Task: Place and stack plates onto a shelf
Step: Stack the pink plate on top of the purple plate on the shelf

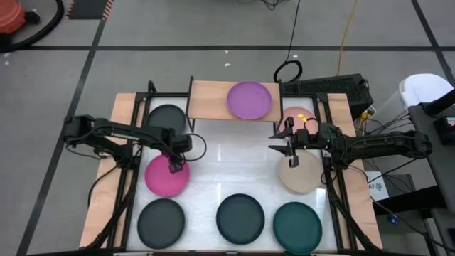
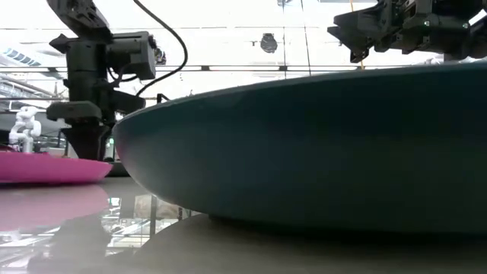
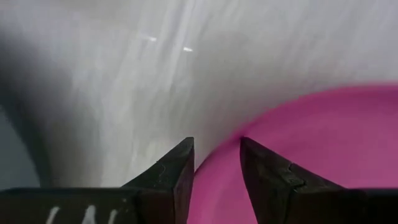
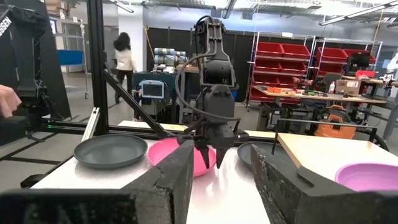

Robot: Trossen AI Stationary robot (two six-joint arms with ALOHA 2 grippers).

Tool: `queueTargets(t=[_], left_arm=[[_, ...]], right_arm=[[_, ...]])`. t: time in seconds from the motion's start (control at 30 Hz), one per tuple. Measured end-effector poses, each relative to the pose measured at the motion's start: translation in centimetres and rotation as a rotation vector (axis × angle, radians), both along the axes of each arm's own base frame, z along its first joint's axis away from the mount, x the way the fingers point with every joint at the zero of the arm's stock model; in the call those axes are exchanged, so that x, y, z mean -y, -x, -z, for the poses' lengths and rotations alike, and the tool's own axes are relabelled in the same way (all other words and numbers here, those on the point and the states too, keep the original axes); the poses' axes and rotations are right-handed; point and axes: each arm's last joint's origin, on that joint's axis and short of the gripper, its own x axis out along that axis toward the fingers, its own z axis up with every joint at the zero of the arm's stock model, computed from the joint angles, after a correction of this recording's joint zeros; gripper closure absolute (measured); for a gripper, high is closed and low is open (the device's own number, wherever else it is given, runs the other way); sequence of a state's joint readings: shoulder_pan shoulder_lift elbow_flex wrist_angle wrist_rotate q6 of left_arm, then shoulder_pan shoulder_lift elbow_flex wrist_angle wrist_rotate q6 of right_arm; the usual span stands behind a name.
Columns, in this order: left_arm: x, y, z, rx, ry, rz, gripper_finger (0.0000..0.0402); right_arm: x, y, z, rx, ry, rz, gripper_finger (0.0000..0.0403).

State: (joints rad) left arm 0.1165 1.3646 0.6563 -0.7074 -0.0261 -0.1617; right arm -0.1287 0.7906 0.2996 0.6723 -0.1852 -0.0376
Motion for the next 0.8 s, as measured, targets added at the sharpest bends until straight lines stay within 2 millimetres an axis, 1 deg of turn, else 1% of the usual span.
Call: queueTargets(t=[0.07, 0.13, 0.27, 0.3, 0.43, 0.5, 0.63, 0.67, 0.8], left_arm=[[0.0, -0.4, 0.2, 0.017, -0.004, 0.024, 0.0276], [0.0, -0.5, 0.4, 0.015, 0.004, 0.042, 0.0298], [0.0, -0.5, 0.3, 0.024, 0.024, 0.064, 0.0371], [0.1, -0.5, 0.1, 0.036, 0.030, 0.066, 0.0382], [0.1, -0.7, -0.7, 0.062, 0.026, 0.060, 0.0392], [0.0, -1.2, -1.9, 0.097, 0.014, 0.051, 0.0392], [-0.2, -2.6, -5.6, 0.204, -0.018, 0.044, 0.0393], [-0.2, -2.9, -6.7, 0.237, -0.027, 0.056, 0.0393], [-0.4, -4.2, -12.3, 0.413, -0.115, 0.094, 0.0393]], right_arm=[[0.0, 0.0, 0.0, -0.003, -0.005, 0.000, 0.0264], [0.0, 0.0, 0.0, -0.005, -0.013, -0.001, 0.0264], [0.0, 0.0, 0.0, -0.005, -0.019, -0.002, 0.0264], [0.0, 0.0, 0.0, -0.005, -0.018, -0.001, 0.0264], [0.0, 0.0, 0.0, -0.005, -0.018, -0.001, 0.0264], [0.0, 0.0, 0.0, -0.004, -0.019, -0.001, 0.0264], [0.0, 0.0, 0.0, -0.004, -0.019, -0.001, 0.0264], [0.0, 0.0, 0.0, -0.005, -0.020, -0.001, 0.0264], [0.0, 0.0, 0.0, -0.005, -0.036, -0.003, 0.0264]])
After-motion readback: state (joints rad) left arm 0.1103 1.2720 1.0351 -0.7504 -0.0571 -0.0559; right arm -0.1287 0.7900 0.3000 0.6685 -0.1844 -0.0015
